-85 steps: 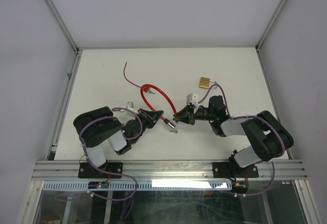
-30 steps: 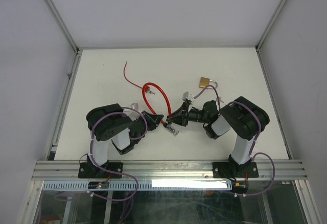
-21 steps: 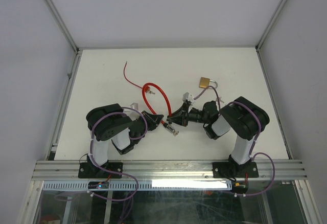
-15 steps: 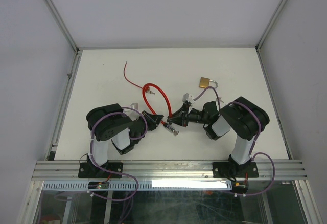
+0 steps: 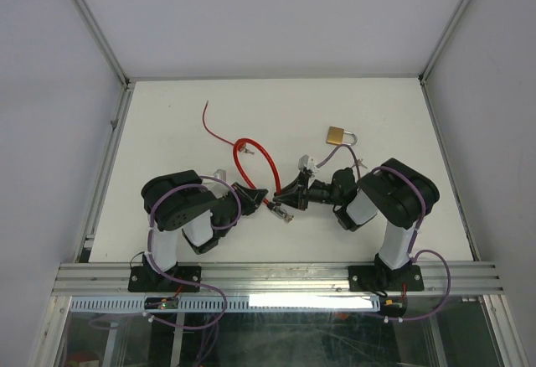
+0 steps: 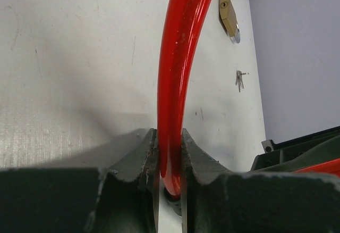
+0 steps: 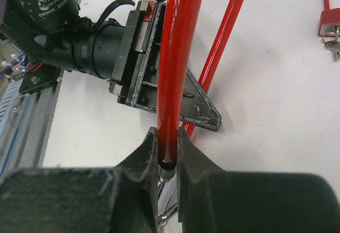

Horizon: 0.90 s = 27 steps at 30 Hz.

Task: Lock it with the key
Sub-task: Lock the lock.

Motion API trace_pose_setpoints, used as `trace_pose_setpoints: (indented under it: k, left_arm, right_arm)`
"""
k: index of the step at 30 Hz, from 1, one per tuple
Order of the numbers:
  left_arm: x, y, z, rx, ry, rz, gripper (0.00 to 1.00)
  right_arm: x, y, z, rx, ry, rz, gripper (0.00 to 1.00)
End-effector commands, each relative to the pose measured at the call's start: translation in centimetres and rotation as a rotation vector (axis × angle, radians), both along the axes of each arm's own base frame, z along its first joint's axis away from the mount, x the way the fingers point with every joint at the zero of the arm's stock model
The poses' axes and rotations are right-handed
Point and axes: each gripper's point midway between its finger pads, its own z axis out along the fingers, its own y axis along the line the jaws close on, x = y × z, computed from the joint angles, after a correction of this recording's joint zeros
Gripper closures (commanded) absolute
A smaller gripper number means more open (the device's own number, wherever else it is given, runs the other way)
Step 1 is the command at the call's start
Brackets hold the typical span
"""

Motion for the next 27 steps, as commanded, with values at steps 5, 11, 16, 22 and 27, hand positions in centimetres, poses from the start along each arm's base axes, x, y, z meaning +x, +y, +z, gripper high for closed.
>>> trace_pose_setpoints:
  k: [5,11,16,22,27]
  left_arm:
    - [0.3,-0.1,6.5,-0.196,-0.171,0.016,1.0]
    - [0.3,0.1,6.3,-0.203,-0.157,0.025,1.0]
    - [0.2,0.5,6.2,-0.202,-0.151,0.038,1.0]
    - [0.2,0.7,6.2,-0.195,-0.154,0.039,1.0]
    - [0.1,0.6,6.1,-0.189,-0.158,0.032,1.0]
  right_arm:
    - [-2.5,-0.3,-0.7,-0.014,-0.059,0.101,1.0]
    - [-4.1,0.0,-0.8,-0.019,-0.097,0.172,1.0]
    - [-4.7,-0.2,-1.5,-0.04,-0.104,0.198,1.0]
    - [-4.9,-0.4,-2.2,-0.059,-0.092,0.209,1.0]
    - [-4.3,-0.3,-2.7,-0.079,-0.104,0.196,1.0]
